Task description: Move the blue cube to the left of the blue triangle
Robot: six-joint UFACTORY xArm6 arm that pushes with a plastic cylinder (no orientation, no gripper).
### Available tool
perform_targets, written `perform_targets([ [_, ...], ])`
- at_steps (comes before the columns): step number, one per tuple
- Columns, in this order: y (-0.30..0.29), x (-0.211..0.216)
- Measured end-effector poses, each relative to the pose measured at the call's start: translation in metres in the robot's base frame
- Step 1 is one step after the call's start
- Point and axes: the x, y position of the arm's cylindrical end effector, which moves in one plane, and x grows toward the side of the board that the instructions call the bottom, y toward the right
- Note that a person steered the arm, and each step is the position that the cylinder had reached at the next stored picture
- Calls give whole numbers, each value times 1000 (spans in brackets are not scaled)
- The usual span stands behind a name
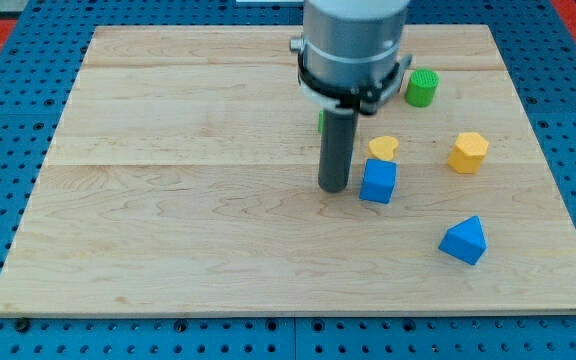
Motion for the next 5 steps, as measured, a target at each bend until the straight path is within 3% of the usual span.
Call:
perform_targets([
  [1, 2, -22],
  [2, 60, -5],
  [3, 60, 47],
  [4, 40, 38],
  [5, 111, 35],
])
